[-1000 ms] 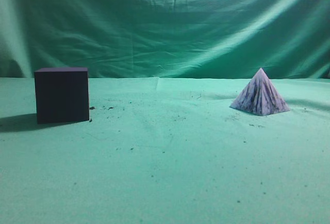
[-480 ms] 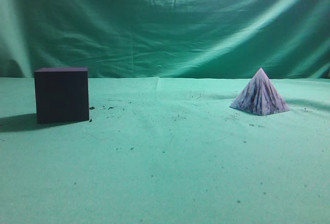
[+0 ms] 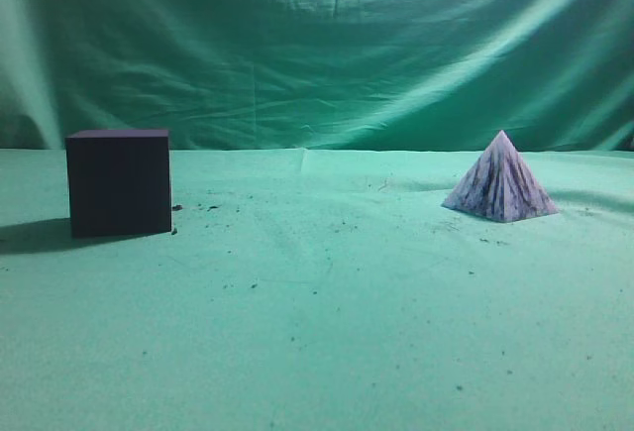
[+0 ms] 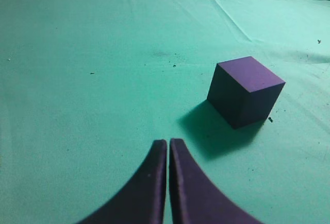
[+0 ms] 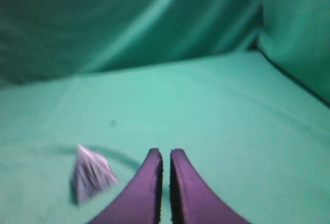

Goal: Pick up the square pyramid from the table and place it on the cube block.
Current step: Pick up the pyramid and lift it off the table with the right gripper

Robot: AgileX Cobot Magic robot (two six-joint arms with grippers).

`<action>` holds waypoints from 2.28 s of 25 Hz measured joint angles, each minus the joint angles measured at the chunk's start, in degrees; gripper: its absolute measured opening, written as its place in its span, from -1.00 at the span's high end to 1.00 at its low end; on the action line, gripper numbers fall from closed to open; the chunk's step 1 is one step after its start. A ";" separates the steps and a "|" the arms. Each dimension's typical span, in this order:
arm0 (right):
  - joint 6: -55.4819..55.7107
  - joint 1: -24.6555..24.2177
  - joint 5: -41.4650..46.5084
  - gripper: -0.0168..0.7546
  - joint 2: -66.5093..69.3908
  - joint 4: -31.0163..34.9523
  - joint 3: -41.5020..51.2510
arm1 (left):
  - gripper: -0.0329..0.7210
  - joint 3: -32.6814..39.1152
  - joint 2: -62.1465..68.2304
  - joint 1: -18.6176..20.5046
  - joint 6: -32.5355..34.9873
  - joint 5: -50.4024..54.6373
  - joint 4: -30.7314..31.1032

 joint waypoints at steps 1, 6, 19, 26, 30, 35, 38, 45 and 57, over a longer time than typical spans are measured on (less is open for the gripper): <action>1.18 0.00 -4.53 0.83 0.00 0.60 0.00 | 0.91 0.00 0.00 0.00 0.00 0.00 0.00; 1.56 0.00 -20.29 0.83 0.00 0.87 -1.77 | 0.91 0.00 0.00 0.00 0.00 0.00 0.00; -11.83 0.63 24.96 0.83 24.24 5.80 -30.82 | 0.91 0.00 0.00 0.00 0.00 0.00 0.00; -30.72 9.67 33.24 0.83 39.62 17.09 -39.63 | 0.91 0.00 0.00 0.00 0.00 0.00 0.00; -30.72 15.62 37.93 0.83 52.17 17.80 -46.68 | 0.91 0.00 0.00 0.00 0.00 0.00 0.00; -30.21 21.22 38.46 0.60 68.08 17.93 -53.20 | 0.91 0.00 0.00 0.00 0.00 0.00 0.00; -26.84 22.02 38.46 0.15 76.13 18.25 -57.11 | 0.91 0.00 0.00 0.00 0.00 0.00 0.00; -22.76 22.02 41.68 -0.72 92.46 17.76 -68.17 | 0.91 0.00 0.00 0.00 0.00 0.00 0.00; -22.36 21.10 47.59 -0.72 111.04 12.92 -82.96 | 0.91 0.00 0.00 0.00 0.00 0.00 0.00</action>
